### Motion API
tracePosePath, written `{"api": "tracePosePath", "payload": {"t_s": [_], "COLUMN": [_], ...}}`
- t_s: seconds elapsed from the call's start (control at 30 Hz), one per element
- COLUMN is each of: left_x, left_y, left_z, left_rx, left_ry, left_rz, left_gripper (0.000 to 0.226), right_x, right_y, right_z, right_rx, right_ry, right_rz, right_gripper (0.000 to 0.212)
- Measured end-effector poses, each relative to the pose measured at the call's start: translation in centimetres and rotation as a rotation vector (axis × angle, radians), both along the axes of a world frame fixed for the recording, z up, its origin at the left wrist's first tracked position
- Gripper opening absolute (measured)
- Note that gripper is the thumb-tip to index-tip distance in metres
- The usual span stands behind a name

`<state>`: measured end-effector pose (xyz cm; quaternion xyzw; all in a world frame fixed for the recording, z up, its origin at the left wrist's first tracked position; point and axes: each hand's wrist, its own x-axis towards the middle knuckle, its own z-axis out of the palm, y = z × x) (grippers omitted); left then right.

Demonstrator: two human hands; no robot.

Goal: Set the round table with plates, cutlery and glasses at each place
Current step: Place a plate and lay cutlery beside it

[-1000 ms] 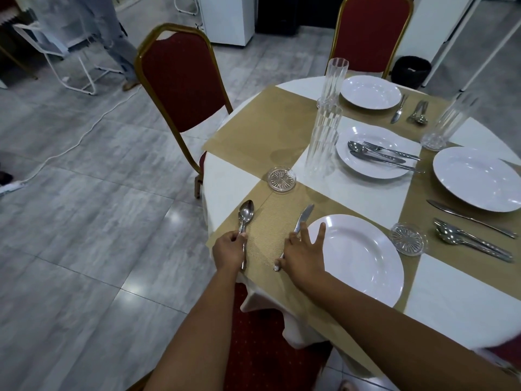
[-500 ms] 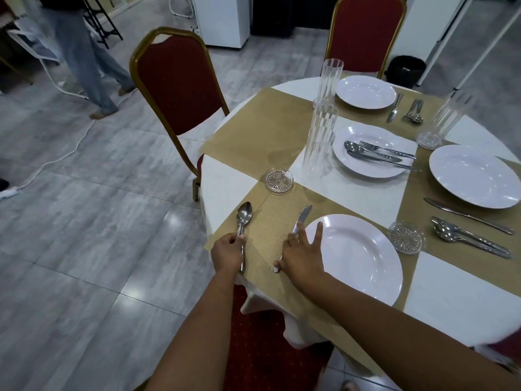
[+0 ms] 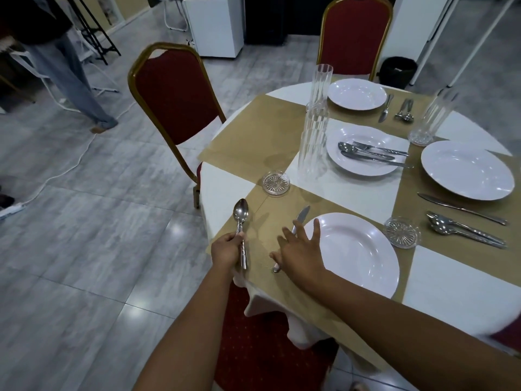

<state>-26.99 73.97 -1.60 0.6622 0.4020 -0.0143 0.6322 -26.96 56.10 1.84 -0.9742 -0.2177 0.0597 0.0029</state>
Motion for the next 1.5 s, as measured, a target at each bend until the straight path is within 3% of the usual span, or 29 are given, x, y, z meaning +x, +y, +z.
{"api": "tracePosePath", "payload": {"t_s": [0.1,0.23,0.3,0.43,0.57,0.67,0.83,1.0,1.17,1.27,1.4,1.5], "left_x": [0.1,0.1,0.3,0.3,0.4,1.1,2.7,5.0,6.6,6.9,6.9,7.0], "left_y": [-0.9,-2.1,-2.4,-2.9,-2.8,-2.4,-1.6,-1.4,-1.6,-2.0,-2.4,-2.4], "left_z": [1.6,3.0,3.3,3.3,3.2,3.0,2.8,1.4,0.2,0.3,0.6,0.9], "left_rx": [-0.165,-0.266,-0.283,-0.289,-0.391,-0.426,-0.313,-0.035,0.095,0.305,0.540,0.603], "left_ry": [-0.057,-0.081,-0.089,-0.093,-0.112,-0.092,0.023,0.071,0.083,0.084,0.101,0.107], "left_rz": [-0.018,-0.049,-0.037,-0.019,-0.005,-0.040,-0.239,-0.247,-0.262,-0.365,-0.450,-0.489], "left_gripper": [0.018,0.023,0.023,0.011,0.020,0.024,0.028,0.020,0.016,0.013,0.010,0.008], "right_x": [-0.6,-0.6,-0.5,-0.6,-0.8,-0.7,0.7,2.7,4.1,4.2,4.5,4.9], "right_y": [0.8,2.3,2.8,3.2,3.2,3.4,3.8,4.3,5.5,5.7,5.5,5.4], "right_z": [0.6,1.6,1.9,2.0,1.8,1.4,0.3,-0.8,-3.2,-3.9,-3.7,-3.7], "right_rx": [0.251,0.738,0.902,1.022,1.102,1.096,1.001,0.975,0.904,0.849,0.737,0.693], "right_ry": [0.060,0.507,0.653,0.775,0.841,0.807,0.720,0.732,0.703,0.675,0.663,0.687], "right_rz": [-0.050,-0.411,-0.526,-0.626,-0.679,-0.729,-0.852,-0.939,-0.898,-0.873,-0.817,-0.797], "right_gripper": [0.033,0.018,0.020,0.024,0.019,0.027,0.033,0.029,0.015,0.011,0.017,0.016]}}
